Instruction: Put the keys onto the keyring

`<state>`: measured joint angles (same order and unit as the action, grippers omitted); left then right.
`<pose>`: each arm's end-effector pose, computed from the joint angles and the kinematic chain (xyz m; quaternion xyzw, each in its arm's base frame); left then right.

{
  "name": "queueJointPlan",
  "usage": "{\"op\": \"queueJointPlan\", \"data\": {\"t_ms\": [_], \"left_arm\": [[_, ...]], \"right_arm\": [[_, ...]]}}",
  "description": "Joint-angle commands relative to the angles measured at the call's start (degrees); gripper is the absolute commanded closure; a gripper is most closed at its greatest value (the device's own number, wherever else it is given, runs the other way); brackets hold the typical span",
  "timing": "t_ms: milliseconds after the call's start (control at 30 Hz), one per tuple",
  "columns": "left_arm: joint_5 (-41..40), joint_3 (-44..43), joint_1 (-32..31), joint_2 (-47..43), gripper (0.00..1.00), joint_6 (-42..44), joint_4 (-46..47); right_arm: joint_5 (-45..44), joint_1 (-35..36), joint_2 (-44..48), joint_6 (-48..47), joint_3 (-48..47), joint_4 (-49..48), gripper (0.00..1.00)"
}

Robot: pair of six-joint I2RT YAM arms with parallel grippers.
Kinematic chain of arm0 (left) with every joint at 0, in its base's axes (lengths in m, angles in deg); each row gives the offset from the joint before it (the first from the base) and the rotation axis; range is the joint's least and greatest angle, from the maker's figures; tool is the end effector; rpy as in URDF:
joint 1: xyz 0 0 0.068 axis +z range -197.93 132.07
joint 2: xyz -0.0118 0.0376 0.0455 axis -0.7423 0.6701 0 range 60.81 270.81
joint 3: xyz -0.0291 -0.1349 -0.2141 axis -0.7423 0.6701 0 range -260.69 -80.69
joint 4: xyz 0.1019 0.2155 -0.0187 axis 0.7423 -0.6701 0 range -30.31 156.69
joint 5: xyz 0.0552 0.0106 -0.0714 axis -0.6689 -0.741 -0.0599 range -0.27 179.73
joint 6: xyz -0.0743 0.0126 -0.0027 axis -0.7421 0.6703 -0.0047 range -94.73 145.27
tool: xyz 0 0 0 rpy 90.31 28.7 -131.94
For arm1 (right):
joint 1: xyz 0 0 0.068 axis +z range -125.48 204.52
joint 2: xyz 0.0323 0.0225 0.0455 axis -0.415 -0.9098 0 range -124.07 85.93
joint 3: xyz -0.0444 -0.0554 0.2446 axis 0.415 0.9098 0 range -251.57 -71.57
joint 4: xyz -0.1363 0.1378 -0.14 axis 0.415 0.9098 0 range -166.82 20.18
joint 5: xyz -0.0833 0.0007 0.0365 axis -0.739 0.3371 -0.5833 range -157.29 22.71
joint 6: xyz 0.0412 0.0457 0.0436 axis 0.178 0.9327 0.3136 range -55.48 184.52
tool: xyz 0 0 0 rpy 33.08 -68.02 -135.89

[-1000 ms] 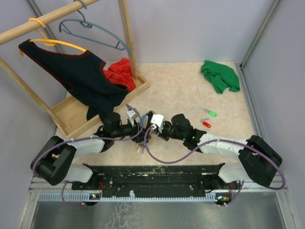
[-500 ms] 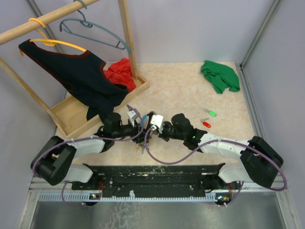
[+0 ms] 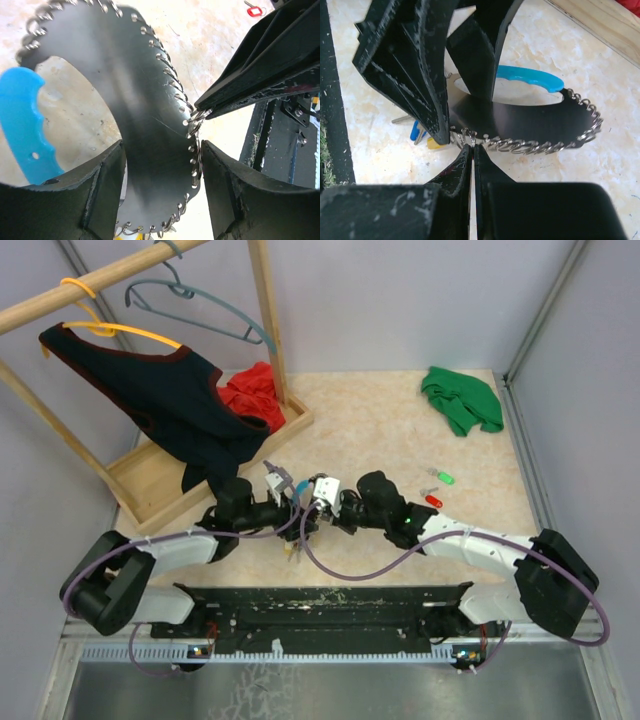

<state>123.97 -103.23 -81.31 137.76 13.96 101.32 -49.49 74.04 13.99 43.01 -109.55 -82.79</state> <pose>0.1984 -0.1735 0.1648 0.3159 0.7349 -0.4317 0.4169 0.1669 0.2253 0.2098 -0.5568 0.6429 0.2518 0.4617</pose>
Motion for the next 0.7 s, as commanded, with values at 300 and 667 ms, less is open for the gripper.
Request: {"op": "queueJointPlan", "data": {"t_ms": [300,667], "left_arm": [[-3.51,11.00,0.34,-15.10,0.32,4.47,14.63],[6.73,8.45,0.34,-5.59,0.52,7.97,24.81]], "right_arm": [[1.83,-0.12,-0.43,-3.88,-7.15,4.68,1.00],[4.50,-0.40,-2.61,-5.15,-8.91,5.14,1.00]]}}
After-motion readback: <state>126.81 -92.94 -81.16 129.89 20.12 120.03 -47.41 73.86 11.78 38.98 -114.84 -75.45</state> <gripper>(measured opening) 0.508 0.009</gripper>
